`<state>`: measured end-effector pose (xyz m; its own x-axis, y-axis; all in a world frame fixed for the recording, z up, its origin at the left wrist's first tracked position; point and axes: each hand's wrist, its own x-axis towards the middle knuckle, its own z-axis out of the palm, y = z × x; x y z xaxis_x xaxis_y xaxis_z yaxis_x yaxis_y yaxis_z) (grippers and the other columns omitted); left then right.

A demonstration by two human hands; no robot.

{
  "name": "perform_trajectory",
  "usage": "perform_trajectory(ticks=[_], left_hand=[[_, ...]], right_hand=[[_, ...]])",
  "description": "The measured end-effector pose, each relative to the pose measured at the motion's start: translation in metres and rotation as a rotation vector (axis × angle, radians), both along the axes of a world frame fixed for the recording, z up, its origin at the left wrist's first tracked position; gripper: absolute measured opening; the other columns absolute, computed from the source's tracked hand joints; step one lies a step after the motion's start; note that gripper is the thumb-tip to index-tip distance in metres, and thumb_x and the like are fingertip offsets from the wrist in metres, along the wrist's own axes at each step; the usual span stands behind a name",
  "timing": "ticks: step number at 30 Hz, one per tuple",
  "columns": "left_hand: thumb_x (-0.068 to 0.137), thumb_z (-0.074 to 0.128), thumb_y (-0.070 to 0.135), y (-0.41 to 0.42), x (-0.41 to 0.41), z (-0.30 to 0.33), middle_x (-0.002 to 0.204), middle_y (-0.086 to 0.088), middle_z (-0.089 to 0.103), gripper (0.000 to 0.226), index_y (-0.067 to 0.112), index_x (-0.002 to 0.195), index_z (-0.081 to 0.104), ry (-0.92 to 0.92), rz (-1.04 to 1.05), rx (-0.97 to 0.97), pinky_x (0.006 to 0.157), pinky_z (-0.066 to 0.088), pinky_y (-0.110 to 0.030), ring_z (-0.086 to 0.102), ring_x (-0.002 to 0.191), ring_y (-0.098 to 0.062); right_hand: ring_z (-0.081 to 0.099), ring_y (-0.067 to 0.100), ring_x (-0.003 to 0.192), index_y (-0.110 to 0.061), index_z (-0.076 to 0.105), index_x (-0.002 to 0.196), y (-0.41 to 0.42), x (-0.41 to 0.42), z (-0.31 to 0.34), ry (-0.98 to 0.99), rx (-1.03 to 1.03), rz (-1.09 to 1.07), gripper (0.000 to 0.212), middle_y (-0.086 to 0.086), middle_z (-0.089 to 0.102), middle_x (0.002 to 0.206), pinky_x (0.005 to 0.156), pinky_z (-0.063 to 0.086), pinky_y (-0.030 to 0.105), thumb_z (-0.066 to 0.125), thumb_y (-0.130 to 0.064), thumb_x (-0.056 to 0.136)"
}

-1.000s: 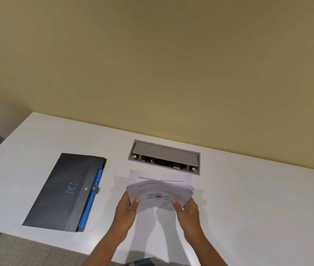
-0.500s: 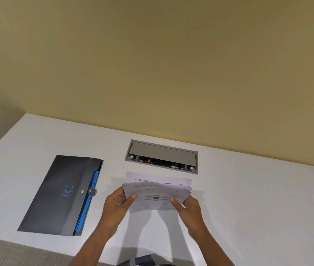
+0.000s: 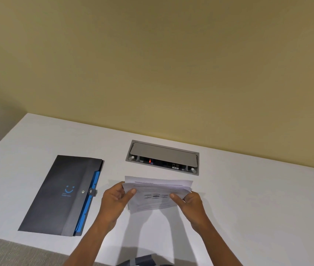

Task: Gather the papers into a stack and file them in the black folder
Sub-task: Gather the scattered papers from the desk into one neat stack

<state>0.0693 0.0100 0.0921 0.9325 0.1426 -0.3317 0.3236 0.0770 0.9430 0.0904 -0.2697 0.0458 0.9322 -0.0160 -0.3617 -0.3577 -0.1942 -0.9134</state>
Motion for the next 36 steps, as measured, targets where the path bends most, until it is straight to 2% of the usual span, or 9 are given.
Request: perform_trajectory(ticks=[3,5,11,15,20,24,27,30,36], left_hand=[[0.094,0.078,0.008,0.000,0.001,0.002,0.107,0.012,0.085,0.046,0.054,0.100,0.082,-0.014,0.003,0.021,0.078,0.062,-0.013,0.079,0.100,-0.005],[0.094,0.078,0.011,-0.001,-0.001,0.002,0.105,0.019,0.084,0.047,0.058,0.100,0.080,-0.029,-0.001,0.073,0.076,0.062,-0.012,0.077,0.102,-0.001],[0.095,0.077,0.012,-0.008,-0.015,-0.005,0.106,0.023,0.083,0.046,0.057,0.106,0.078,-0.074,0.060,0.132,0.077,0.060,-0.010,0.075,0.104,0.001],[0.094,0.078,0.013,-0.003,-0.013,-0.002,0.109,0.018,0.084,0.049,0.060,0.103,0.078,-0.055,0.048,0.093,0.078,0.060,-0.011,0.076,0.105,-0.001],[0.084,0.081,0.030,0.004,-0.003,0.010,0.112,0.015,0.084,0.035,0.057,0.106,0.079,-0.037,0.018,0.047,0.078,0.061,-0.012,0.078,0.103,-0.003],[0.089,0.082,0.023,0.001,0.007,0.012,0.108,0.020,0.084,0.036,0.052,0.110,0.076,0.018,-0.002,0.072,0.069,0.066,-0.021,0.081,0.099,-0.007],[0.092,0.081,0.022,-0.009,0.008,0.011,0.098,0.033,0.081,0.036,0.049,0.110,0.068,0.053,0.007,0.132,0.060,0.064,-0.021,0.080,0.094,-0.004],[0.095,0.078,0.018,-0.018,0.005,0.010,0.098,0.031,0.081,0.033,0.046,0.110,0.069,0.038,0.033,0.137,0.060,0.065,-0.022,0.081,0.093,-0.005],[0.102,0.069,0.018,-0.038,-0.002,0.014,0.106,0.032,0.078,0.033,0.048,0.116,0.064,-0.081,0.073,0.198,0.073,0.066,-0.022,0.077,0.103,-0.001]], right_hand=[[0.075,-0.009,0.077,-0.046,0.082,0.080,0.000,-0.002,0.009,0.009,0.028,-0.016,0.019,-0.027,0.080,0.080,0.072,0.051,0.005,0.088,-0.030,0.088],[0.075,-0.006,0.099,-0.036,0.084,0.101,0.001,-0.004,0.007,0.009,0.029,-0.060,0.018,-0.019,0.084,0.103,0.085,0.054,0.016,0.090,-0.030,0.085],[0.076,-0.009,0.097,-0.046,0.083,0.094,0.011,-0.013,0.011,0.018,0.029,-0.107,0.021,-0.024,0.083,0.101,0.079,0.058,0.008,0.091,-0.029,0.085],[0.078,0.001,0.105,-0.041,0.083,0.107,0.007,-0.011,0.017,-0.003,0.038,-0.031,0.023,-0.015,0.084,0.107,0.090,0.057,0.017,0.089,-0.038,0.084],[0.081,0.009,0.102,-0.041,0.081,0.113,0.004,0.002,0.031,-0.029,0.077,-0.008,0.025,-0.010,0.085,0.110,0.084,0.064,0.020,0.085,-0.030,0.090],[0.082,0.011,0.097,-0.035,0.080,0.114,0.012,0.010,0.035,-0.022,0.053,-0.068,0.026,-0.010,0.085,0.107,0.082,0.067,0.031,0.084,-0.024,0.092],[0.083,0.010,0.089,-0.038,0.080,0.105,0.021,0.010,0.037,-0.045,0.001,-0.091,0.019,-0.015,0.085,0.098,0.069,0.066,0.023,0.081,-0.022,0.094],[0.082,0.011,0.084,-0.038,0.078,0.099,0.027,0.007,0.036,-0.072,-0.052,-0.133,0.017,-0.017,0.084,0.093,0.067,0.067,0.027,0.079,-0.021,0.096],[0.077,-0.006,0.088,-0.046,0.073,0.103,0.042,-0.007,0.044,-0.179,-0.001,-0.248,0.027,-0.031,0.079,0.094,0.062,0.057,0.008,0.075,-0.019,0.099]])
